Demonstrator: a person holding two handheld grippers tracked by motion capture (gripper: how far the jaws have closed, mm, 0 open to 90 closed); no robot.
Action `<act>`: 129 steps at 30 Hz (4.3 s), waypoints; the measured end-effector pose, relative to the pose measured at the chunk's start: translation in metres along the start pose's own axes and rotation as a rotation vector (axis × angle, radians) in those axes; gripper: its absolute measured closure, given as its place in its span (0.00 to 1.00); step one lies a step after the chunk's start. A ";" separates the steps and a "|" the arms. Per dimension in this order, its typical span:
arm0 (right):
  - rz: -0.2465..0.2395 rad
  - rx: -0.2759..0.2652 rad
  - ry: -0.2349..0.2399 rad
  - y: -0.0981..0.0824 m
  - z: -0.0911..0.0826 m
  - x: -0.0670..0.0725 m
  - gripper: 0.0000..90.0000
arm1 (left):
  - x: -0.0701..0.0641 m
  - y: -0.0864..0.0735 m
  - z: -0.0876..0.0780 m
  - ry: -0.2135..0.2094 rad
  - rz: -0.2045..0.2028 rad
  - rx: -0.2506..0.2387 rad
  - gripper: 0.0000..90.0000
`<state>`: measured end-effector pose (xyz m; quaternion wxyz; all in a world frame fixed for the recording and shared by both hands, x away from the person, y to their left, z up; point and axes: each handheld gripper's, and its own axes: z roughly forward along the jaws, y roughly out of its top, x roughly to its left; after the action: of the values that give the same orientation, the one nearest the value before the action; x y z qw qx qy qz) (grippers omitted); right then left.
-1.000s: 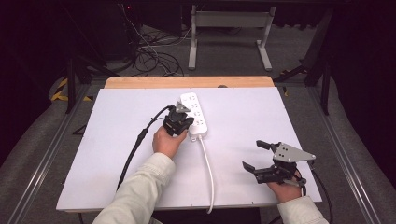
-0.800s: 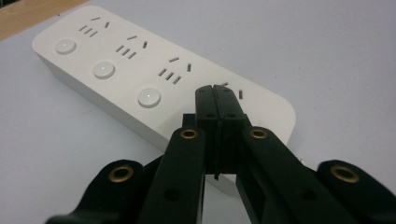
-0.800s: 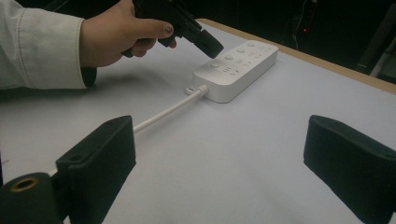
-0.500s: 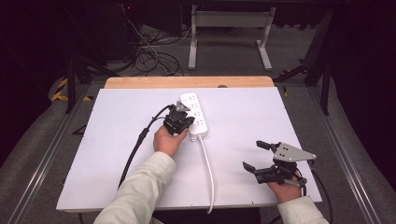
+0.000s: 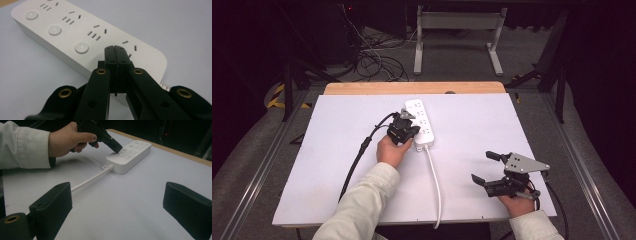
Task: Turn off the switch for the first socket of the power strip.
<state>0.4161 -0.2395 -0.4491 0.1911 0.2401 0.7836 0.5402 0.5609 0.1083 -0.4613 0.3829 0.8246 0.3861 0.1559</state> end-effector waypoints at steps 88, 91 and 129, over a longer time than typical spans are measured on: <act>0.023 0.028 0.010 -0.004 0.001 -0.003 0.10 | -0.023 0.010 -0.042 0.037 0.090 -0.092 0.90; 0.020 0.029 0.011 -0.004 0.001 -0.002 0.10 | -0.026 0.011 -0.049 0.048 0.113 -0.097 0.88; 0.015 0.036 0.009 -0.003 0.003 0.000 0.10 | -0.024 -0.025 -0.154 -0.059 0.093 -0.245 0.36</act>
<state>0.4174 -0.2381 -0.4534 0.1793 0.2472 0.7920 0.5287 0.4472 0.1790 -0.3779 0.4844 0.7929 0.3141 0.1950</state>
